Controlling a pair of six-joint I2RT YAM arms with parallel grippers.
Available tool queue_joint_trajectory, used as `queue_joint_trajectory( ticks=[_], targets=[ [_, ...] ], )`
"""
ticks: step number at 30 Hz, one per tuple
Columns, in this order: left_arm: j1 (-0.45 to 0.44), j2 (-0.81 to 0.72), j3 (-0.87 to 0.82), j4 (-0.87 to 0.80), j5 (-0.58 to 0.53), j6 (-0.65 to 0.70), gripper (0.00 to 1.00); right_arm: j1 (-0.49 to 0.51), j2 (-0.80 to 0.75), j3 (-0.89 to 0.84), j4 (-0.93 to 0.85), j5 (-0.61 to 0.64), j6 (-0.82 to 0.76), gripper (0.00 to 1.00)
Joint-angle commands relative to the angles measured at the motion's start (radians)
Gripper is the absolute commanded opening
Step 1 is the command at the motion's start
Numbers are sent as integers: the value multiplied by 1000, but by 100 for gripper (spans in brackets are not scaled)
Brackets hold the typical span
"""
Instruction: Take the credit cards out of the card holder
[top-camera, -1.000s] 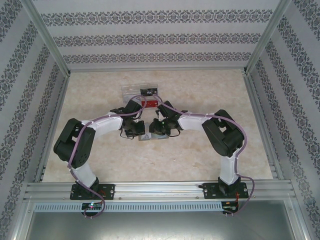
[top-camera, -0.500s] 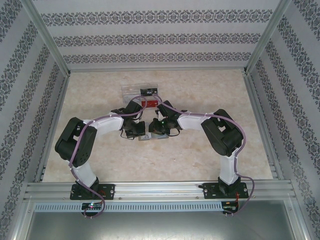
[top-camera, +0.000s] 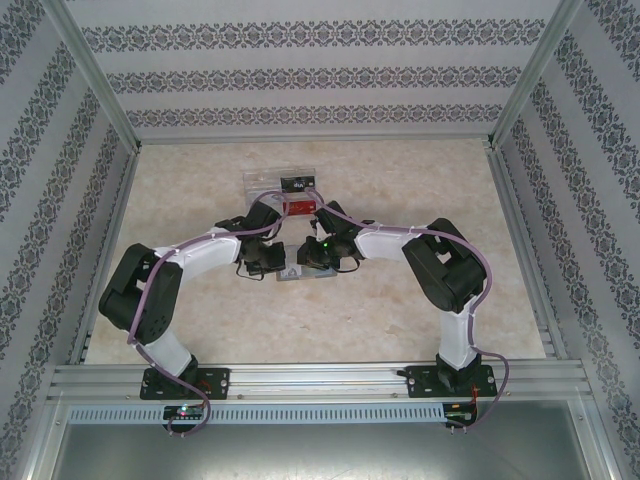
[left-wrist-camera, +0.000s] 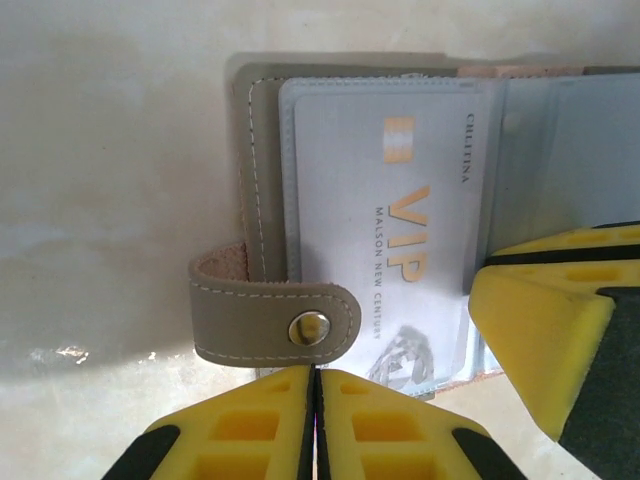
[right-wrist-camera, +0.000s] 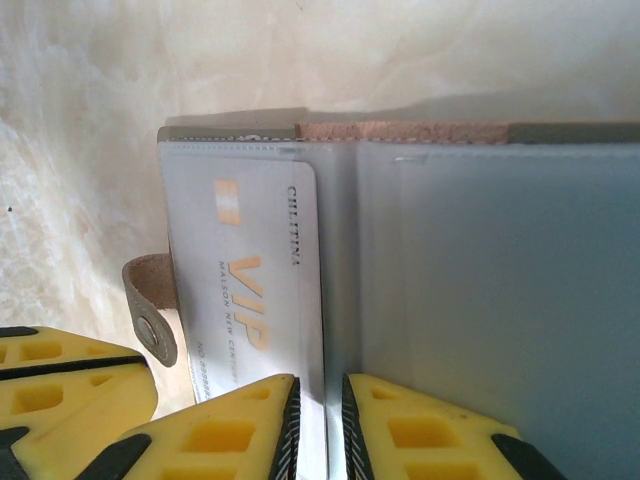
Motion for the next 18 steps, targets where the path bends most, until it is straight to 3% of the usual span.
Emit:
queue_joint_trajectory(
  ticks=[1,18],
  targets=[
    [8,32,3,-2,9,-3,9,0,7,5,-12,7,-7,21],
    [-6,84,16,81,112,-18,8,5,21,11,-8,2,0,21]
  ],
)
